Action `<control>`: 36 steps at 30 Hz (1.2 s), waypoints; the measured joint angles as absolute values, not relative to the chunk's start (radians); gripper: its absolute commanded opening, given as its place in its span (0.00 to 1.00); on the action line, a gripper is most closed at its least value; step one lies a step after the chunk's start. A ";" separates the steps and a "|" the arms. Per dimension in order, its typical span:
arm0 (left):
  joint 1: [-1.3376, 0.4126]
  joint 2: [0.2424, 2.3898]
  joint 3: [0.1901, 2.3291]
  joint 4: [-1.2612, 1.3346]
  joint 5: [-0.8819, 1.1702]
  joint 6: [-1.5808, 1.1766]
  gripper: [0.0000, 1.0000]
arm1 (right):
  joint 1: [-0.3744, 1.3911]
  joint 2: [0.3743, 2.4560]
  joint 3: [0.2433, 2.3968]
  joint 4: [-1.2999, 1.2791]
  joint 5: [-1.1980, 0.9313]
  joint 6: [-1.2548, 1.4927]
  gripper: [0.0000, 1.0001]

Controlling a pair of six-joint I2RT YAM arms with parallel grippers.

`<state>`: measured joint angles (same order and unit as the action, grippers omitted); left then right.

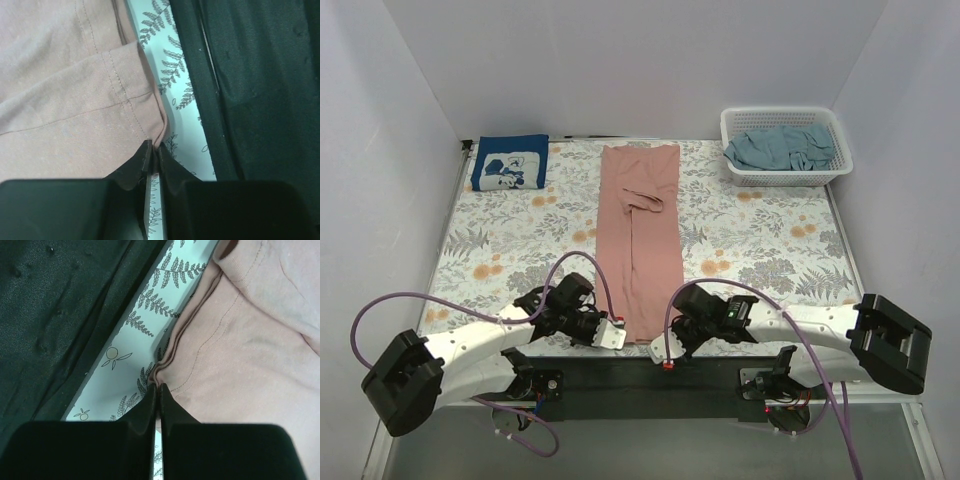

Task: Fold and stack the t-shirts
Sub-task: Fold the tshirt

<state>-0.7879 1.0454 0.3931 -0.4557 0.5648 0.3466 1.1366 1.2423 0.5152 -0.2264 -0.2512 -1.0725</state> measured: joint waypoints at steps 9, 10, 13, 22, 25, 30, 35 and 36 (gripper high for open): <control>-0.873 0.938 0.459 -0.580 0.561 0.282 0.00 | 1.176 1.148 0.546 -0.376 -0.253 -1.001 0.01; -0.874 0.923 0.480 -0.587 0.560 0.270 0.00 | 1.174 1.127 0.558 -0.392 -0.253 -0.991 0.01; -0.859 0.921 0.554 -0.603 0.561 0.240 0.00 | 1.144 1.095 0.602 -0.416 -0.257 -0.972 0.01; -0.582 1.073 0.676 -0.565 0.615 0.263 0.00 | 0.899 1.158 0.707 -0.395 -0.272 -1.039 0.01; -0.524 1.171 0.727 -0.522 0.616 0.274 0.00 | 0.838 1.217 0.742 -0.354 -0.273 -1.084 0.01; -0.430 1.324 0.836 -0.456 0.628 0.310 0.00 | 0.730 1.347 0.836 -0.309 -0.292 -1.139 0.01; -0.363 1.456 0.935 -0.411 0.636 0.376 0.00 | 0.647 1.483 0.955 -0.253 -0.317 -1.187 0.01; -0.352 1.486 0.960 -0.405 0.640 0.388 0.00 | 0.623 1.510 0.979 -0.250 -0.322 -1.194 0.01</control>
